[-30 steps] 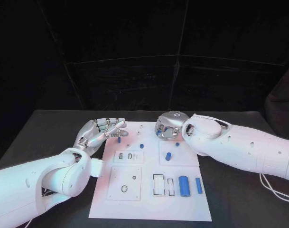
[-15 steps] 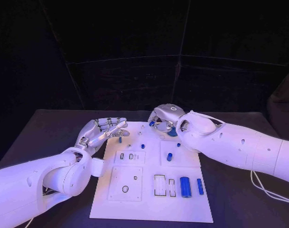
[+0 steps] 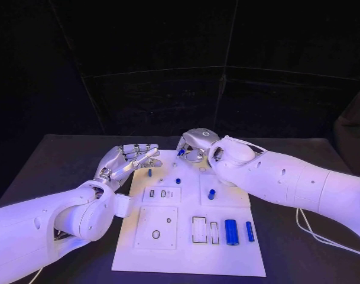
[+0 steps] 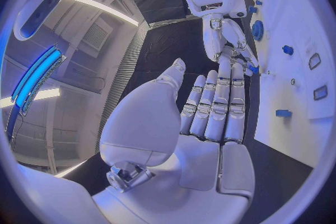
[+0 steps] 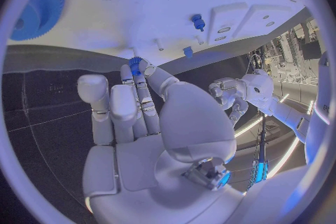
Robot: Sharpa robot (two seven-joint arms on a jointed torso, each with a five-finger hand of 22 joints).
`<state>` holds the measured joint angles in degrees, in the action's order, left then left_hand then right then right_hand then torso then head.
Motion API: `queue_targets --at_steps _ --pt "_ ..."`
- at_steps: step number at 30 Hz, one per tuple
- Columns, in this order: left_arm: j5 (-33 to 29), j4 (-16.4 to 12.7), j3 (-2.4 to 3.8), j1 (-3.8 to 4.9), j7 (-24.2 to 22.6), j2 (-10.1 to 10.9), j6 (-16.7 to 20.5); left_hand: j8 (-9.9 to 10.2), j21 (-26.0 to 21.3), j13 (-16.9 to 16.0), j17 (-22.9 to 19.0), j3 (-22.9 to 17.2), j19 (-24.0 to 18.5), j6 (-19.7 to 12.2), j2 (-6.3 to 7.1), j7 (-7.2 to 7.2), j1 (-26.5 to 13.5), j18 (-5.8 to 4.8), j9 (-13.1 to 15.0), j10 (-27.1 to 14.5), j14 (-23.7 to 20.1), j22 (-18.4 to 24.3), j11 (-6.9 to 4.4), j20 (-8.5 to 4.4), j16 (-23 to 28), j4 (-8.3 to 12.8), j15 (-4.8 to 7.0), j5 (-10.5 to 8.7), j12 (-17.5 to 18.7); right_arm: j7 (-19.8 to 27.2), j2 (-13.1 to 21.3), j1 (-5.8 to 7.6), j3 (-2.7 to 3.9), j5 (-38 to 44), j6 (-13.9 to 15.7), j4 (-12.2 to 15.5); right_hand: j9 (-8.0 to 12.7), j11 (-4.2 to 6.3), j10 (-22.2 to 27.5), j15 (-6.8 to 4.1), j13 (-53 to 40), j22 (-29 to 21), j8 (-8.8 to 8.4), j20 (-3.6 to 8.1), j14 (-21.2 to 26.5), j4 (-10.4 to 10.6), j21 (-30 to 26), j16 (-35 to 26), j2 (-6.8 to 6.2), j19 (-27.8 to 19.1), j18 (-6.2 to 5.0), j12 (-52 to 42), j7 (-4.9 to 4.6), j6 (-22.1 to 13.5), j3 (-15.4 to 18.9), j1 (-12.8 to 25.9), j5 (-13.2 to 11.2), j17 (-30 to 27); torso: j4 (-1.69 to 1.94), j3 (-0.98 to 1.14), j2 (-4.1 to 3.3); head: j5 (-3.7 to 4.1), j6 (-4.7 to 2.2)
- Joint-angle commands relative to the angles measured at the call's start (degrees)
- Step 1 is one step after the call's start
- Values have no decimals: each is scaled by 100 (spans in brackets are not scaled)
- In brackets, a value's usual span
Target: Assemble the parts on the task board
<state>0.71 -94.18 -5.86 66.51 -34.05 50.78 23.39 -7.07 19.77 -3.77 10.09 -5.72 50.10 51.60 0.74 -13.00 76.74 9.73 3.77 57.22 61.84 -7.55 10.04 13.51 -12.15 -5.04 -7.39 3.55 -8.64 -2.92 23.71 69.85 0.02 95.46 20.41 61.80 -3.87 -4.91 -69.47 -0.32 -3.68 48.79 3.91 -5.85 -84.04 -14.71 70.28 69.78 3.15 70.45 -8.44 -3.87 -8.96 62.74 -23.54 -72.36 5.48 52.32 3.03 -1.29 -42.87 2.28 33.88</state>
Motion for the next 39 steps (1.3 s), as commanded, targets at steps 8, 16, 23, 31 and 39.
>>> queue_targets --at_steps 8,16,23,31,39 --pt "37 -7 6 29 -17 -17 -57 35 -41 3 9 4 -21 23 -55 -39 -13 68 3 -29 -29 11 21 20 27 40 -3 -17 35 -24 -179 16 4 106 -200 -188 -4 -16 62 33 3 7 -28 -9 -52 24 44 52 -95 -26 78 36 -28 -55 -86 15 34 16 15 1 -29 13 -2" --pt "37 -1 6 37 -9 -21 -64 35 -41 3 9 4 -21 23 -55 -39 -13 68 3 -29 -29 11 21 20 27 40 -3 -17 35 -101 -253 17 4 169 -278 -269 -2 -24 97 42 4 4 -29 -18 -42 62 52 55 -156 -42 76 38 -32 -83 -122 56 28 -2 2 2 -36 12 9" --pt "37 8 6 40 5 -29 -83 36 -44 3 10 5 -24 24 -58 -39 -14 69 3 -29 -30 13 21 21 31 43 -4 -17 36 -272 -327 17 4 286 -225 -345 4 -43 173 58 6 -25 -36 -33 -22 116 47 45 -224 -80 70 41 -48 -158 -195 88 23 -48 11 0 -41 22 -2" --pt "37 15 6 41 16 -32 -83 38 -46 3 11 5 -25 24 -59 -39 -14 69 3 -30 -30 15 22 22 34 45 -4 -17 38 -317 -381 23 4 334 -216 -397 23 -105 419 124 11 -64 -49 -86 5 213 40 26 -422 -137 65 44 -99 -426 -296 155 -1 -129 6 -2 -50 10 -12" --pt "37 24 6 41 30 -35 -100 43 -49 4 12 6 -28 20 -61 -38 -14 70 2 -36 -32 18 23 24 39 49 -5 -18 42 -297 -382 33 3 337 -105 -395 22 -252 1313 258 14 -364 -46 -212 103 429 -132 -190 -744 -346 13 23 -192 -1192 22 186 -33 -544 3 -1 -52 12 -20"
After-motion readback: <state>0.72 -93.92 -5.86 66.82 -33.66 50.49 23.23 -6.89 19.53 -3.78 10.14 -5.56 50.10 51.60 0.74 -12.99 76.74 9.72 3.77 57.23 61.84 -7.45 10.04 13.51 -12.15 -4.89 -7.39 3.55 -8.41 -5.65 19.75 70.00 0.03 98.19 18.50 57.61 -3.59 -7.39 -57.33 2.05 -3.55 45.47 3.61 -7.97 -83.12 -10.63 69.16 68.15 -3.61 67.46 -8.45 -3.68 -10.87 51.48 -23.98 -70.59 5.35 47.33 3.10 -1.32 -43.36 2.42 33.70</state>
